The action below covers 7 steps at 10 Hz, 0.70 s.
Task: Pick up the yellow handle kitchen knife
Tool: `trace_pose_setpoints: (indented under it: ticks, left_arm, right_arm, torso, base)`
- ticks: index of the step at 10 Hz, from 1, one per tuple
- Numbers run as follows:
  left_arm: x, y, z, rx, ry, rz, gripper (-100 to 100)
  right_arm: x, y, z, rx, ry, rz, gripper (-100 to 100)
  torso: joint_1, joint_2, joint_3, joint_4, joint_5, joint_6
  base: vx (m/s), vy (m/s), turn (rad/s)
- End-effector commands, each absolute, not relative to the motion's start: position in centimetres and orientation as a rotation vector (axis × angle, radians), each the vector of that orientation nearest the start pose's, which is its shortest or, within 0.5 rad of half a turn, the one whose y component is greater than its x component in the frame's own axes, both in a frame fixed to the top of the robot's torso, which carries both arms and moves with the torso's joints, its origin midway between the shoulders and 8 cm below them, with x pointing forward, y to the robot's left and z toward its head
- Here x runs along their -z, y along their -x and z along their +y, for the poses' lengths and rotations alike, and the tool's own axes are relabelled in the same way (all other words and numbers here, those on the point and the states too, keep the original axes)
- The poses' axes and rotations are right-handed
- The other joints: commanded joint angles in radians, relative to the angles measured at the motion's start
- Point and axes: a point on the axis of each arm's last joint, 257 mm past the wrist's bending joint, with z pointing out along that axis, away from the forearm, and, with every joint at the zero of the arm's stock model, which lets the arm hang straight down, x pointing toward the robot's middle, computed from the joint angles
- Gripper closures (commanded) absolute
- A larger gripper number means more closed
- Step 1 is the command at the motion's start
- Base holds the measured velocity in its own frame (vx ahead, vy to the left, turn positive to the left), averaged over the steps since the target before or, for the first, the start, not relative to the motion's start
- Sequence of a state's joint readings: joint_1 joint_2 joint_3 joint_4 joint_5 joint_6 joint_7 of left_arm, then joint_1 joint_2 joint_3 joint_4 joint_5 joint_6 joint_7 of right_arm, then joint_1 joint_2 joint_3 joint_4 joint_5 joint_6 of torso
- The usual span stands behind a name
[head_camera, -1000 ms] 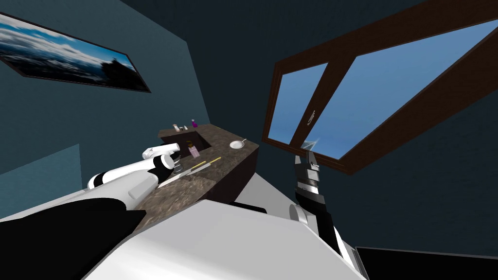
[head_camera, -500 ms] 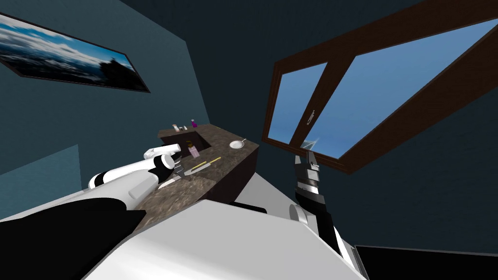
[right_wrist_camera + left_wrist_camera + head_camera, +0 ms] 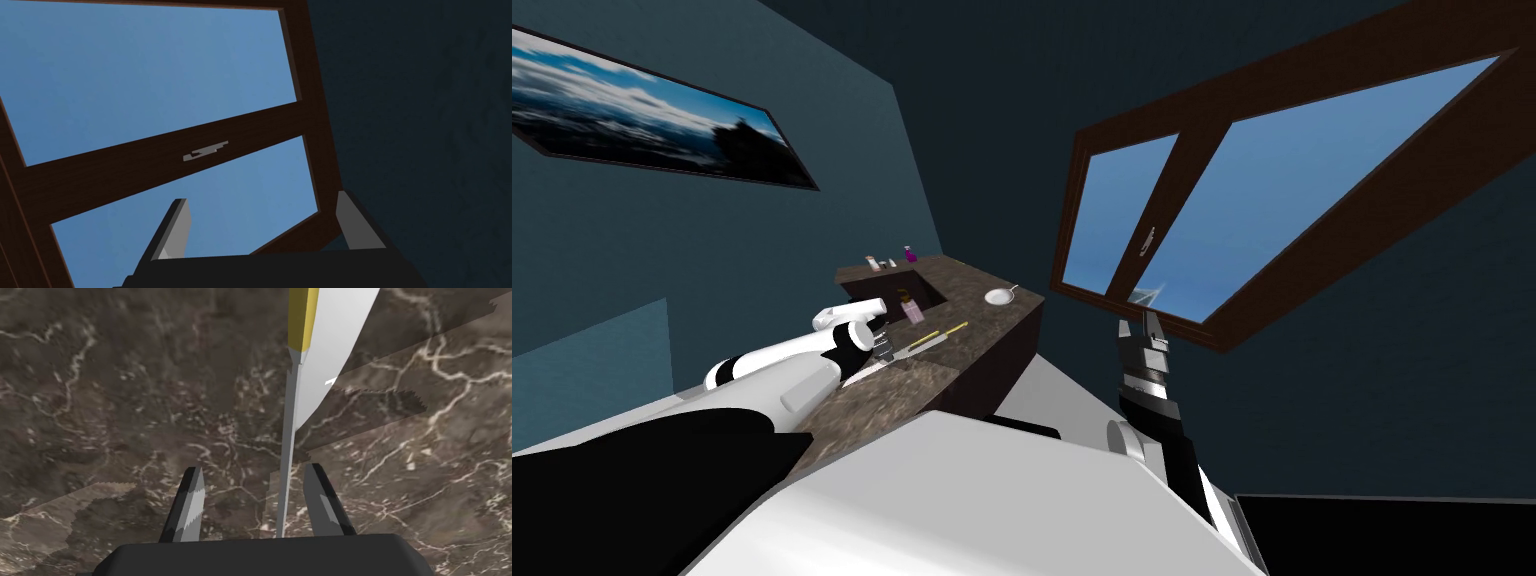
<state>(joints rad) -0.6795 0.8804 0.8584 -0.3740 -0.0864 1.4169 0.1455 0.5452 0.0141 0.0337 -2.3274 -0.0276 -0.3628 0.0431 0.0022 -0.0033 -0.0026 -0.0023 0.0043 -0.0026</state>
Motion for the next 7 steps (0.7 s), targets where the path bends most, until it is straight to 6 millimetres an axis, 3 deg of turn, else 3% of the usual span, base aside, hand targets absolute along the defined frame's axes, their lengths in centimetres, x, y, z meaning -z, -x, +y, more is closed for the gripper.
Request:
trace_pose_setpoints:
  ticks: [1, 4, 6, 7]
  left_arm:
    - [33.11, -30.37, 64.87, -0.073, 2.963, 0.778, 100]
    - [33.27, -30.22, 64.51, -0.077, 2.975, 0.782, 100]
    - [33.26, -30.24, 64.52, -0.077, 2.975, 0.781, -100]
    - [33.26, -30.24, 64.52, -0.077, 2.975, 0.781, 0]
  right_arm:
    - [-0.37, -35.41, -27.96, -1.268, -0.777, 0.687, 0]
    - [-0.37, -35.41, -27.96, -1.268, -0.777, 0.687, 0]
    - [-0.37, -35.41, -27.96, -1.268, -0.777, 0.687, 0]
    - [-0.37, -35.41, -27.96, -1.268, -0.777, 0.687, 0]
  torso:
    - [0.000, 0.000, 0.000, 0.000, 0.000, 0.000]
    - [0.000, 0.001, 0.000, 0.000, 0.000, -0.001]
    - [0.000, 0.001, 0.001, 0.000, 0.000, -0.001]
    - [0.000, 0.001, 0.001, 0.000, 0.000, -0.001]
  base:
    - [0.000, 0.000, 0.000]
    - [0.000, 0.001, -0.004]
    - [0.000, 0.000, 0.000]
    - [0.000, 0.000, 0.000]
